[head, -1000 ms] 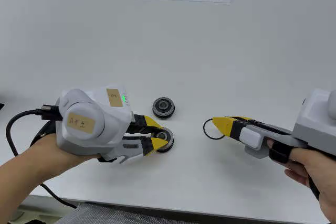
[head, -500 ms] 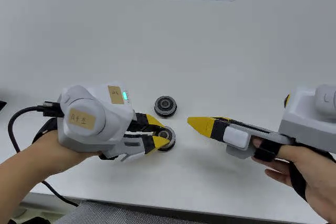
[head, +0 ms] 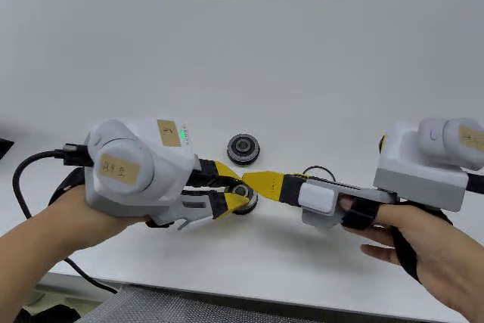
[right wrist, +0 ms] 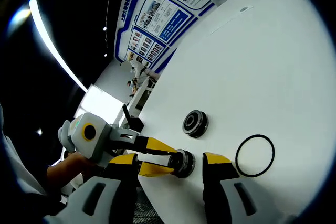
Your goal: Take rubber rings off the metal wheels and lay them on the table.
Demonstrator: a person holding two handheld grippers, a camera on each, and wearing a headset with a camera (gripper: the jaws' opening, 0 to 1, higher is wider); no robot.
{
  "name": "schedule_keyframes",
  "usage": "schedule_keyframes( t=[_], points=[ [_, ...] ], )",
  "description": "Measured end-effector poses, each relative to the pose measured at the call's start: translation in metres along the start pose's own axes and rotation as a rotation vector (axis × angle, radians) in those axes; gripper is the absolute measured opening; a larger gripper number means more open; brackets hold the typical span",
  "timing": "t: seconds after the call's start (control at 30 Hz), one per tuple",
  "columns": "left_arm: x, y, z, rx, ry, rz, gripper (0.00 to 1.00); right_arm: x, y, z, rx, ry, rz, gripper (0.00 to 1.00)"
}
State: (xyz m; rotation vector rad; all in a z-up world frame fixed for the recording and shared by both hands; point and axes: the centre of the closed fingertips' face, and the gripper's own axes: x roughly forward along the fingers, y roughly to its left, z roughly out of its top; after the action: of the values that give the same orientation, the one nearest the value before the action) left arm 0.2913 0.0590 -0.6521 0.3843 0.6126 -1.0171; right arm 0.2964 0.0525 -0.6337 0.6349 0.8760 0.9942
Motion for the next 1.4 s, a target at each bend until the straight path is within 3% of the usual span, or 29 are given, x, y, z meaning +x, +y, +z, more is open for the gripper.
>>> schedule_keyframes(
  t=[0.17, 0.6, 0.93, 1.4],
  points=[
    [0.000, 0.000, 0.000, 0.004, 0.000, -0.001, 0.13, 0.007, 0.000, -0.009, 0.028, 0.029, 0.014, 0.52],
    [0.000, 0.000, 0.000, 0.012, -0.009, 0.002, 0.13, 0.013, 0.002, -0.011, 0.073, 0.037, 0.040, 0.51],
    [0.000, 0.000, 0.000, 0.015, -0.008, 0.000, 0.13, 0.007, 0.004, -0.017, 0.087, 0.072, 0.061, 0.47],
    [0.000, 0.000, 0.000, 0.016, -0.008, -0.003, 0.13, 0.005, 0.007, -0.015, 0.121, 0.043, 0.081, 0.46]
  ],
)
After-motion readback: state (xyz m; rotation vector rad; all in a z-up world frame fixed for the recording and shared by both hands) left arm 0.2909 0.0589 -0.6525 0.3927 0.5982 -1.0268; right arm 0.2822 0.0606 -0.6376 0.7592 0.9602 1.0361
